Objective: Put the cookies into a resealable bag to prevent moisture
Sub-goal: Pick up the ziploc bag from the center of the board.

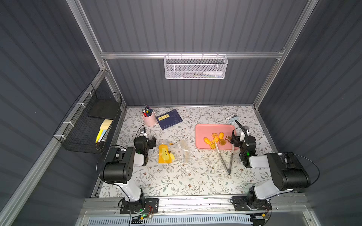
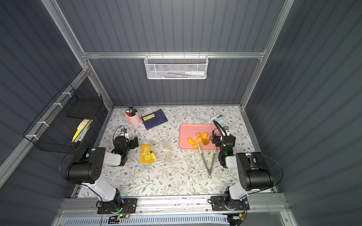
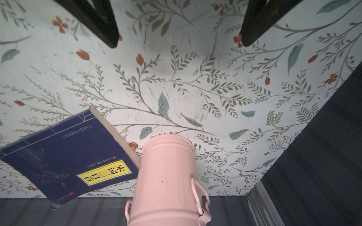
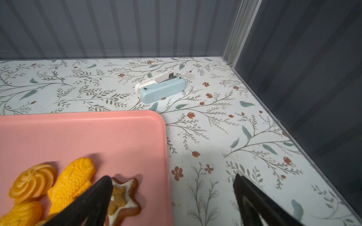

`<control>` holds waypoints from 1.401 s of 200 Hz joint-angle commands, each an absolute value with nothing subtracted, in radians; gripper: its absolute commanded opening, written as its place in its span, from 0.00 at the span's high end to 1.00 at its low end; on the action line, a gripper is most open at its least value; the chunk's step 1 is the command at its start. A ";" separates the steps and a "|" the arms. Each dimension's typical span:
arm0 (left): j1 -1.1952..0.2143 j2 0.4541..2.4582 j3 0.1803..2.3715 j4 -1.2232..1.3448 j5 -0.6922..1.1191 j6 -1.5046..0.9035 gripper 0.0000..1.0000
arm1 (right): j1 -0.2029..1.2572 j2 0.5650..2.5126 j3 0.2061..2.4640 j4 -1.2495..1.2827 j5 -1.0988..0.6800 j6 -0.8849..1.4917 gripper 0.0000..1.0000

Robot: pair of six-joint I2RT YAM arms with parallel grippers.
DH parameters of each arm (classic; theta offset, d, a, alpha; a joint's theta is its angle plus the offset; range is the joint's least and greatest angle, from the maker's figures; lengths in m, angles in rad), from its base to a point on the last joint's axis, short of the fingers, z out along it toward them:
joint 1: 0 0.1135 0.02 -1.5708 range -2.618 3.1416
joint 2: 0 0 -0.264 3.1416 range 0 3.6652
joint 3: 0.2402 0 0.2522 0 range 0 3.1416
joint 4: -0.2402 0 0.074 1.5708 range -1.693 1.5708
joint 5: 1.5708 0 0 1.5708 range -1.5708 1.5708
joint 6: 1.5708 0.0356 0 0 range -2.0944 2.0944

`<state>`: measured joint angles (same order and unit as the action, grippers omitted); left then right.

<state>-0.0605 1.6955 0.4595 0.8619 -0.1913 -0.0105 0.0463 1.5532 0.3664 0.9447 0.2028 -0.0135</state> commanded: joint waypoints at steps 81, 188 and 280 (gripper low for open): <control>-0.067 1.711 0.480 0.879 -0.202 0.002 0.01 | 0.040 1.549 0.382 0.925 0.162 -0.002 0.01; -0.067 1.663 0.523 0.789 -0.225 -0.007 0.01 | 0.042 1.531 0.376 0.926 0.166 -0.002 0.01; -0.325 1.383 1.017 -0.300 -0.212 -0.139 0.01 | 0.082 0.966 0.518 0.207 0.200 0.280 0.01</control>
